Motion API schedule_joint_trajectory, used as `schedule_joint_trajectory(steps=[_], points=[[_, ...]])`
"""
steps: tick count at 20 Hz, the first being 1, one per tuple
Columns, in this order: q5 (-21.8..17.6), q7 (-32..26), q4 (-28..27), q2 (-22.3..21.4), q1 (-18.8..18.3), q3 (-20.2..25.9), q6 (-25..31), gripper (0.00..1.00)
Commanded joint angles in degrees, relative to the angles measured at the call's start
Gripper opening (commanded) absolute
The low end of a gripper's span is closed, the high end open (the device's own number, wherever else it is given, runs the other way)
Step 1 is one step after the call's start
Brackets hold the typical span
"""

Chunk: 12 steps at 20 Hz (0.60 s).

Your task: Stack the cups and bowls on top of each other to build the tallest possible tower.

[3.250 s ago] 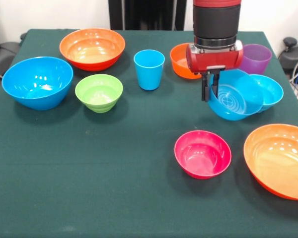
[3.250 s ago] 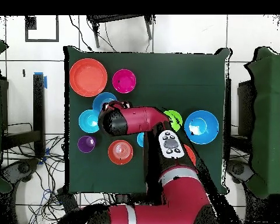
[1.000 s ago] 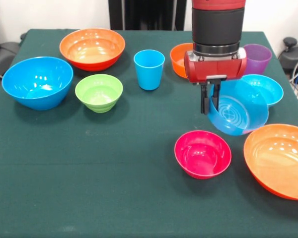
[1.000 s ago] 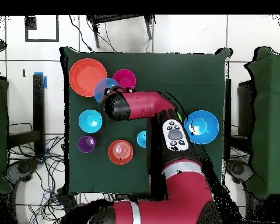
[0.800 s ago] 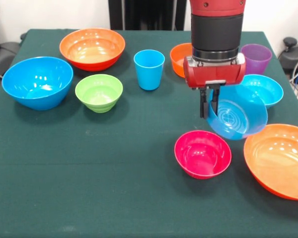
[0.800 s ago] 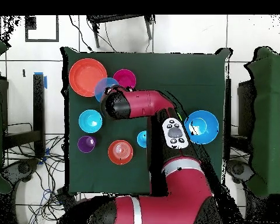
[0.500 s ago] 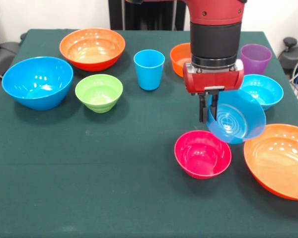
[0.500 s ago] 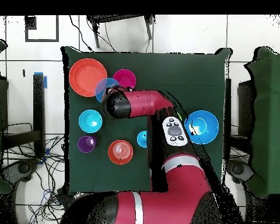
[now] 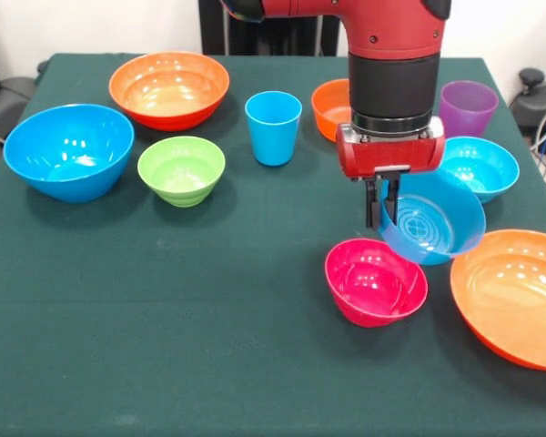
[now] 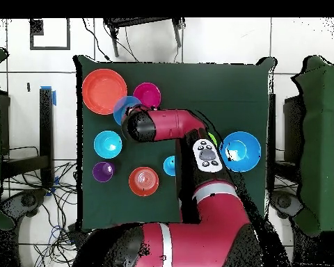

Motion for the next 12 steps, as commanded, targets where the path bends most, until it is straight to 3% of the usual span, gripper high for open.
schedule_joint_trajectory(steps=[1, 12], points=[[-2.1, -2.5, -3.3, 3.1, -0.6, 4.3, 4.4, 0.00], [-2.7, -3.8, -4.3, 3.9, -1.7, 5.1, 4.4, 0.00]])
